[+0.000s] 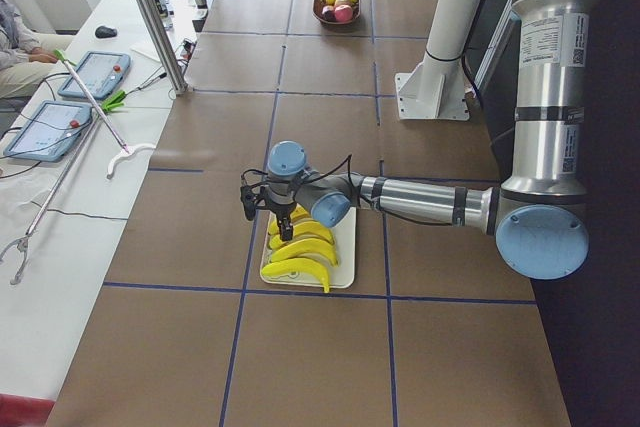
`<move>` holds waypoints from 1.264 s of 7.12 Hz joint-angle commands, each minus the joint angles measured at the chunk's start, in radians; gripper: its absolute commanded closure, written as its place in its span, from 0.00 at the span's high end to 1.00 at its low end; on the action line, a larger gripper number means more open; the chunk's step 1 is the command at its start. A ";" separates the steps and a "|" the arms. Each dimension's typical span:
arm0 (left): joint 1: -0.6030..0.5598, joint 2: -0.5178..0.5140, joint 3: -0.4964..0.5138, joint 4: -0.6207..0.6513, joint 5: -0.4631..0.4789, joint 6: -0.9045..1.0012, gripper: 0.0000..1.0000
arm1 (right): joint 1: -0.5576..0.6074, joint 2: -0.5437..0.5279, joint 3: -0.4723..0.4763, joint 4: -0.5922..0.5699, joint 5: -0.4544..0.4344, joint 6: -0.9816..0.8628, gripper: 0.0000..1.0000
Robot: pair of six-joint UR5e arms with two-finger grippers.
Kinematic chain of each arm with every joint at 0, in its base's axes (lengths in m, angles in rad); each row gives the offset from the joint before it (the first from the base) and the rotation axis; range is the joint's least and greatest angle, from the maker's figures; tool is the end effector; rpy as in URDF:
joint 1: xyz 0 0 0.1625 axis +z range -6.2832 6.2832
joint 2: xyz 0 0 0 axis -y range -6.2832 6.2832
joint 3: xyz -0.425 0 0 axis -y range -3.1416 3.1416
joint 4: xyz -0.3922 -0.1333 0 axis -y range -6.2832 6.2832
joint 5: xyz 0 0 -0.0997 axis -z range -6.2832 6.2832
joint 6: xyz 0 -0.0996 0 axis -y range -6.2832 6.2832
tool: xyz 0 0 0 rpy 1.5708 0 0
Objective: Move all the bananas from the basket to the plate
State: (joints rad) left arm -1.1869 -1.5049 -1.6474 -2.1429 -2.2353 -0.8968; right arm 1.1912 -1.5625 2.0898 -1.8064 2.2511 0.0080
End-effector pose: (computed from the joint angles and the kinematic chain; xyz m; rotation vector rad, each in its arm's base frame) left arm 0.1171 -0.4818 0.5930 0.0644 0.8544 -0.2877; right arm -0.1049 -0.4536 0.4356 0.1463 -0.7230 -0.4540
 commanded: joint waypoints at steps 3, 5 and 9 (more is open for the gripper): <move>-0.195 0.114 -0.026 0.145 -0.127 0.743 1.00 | 0.233 -0.057 -0.127 -0.005 0.068 -0.360 0.99; -0.302 0.103 -0.041 0.397 -0.130 1.032 1.00 | 0.277 -0.059 -0.175 -0.002 0.082 -0.442 0.99; -0.451 0.071 -0.124 0.641 -0.124 1.061 1.00 | 0.388 -0.090 -0.287 0.001 0.096 -0.448 0.99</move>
State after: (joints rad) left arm -1.5842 -1.4254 -1.7652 -1.5276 -2.3602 0.1641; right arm 1.5261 -1.6473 1.8531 -1.8057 2.3344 -0.4457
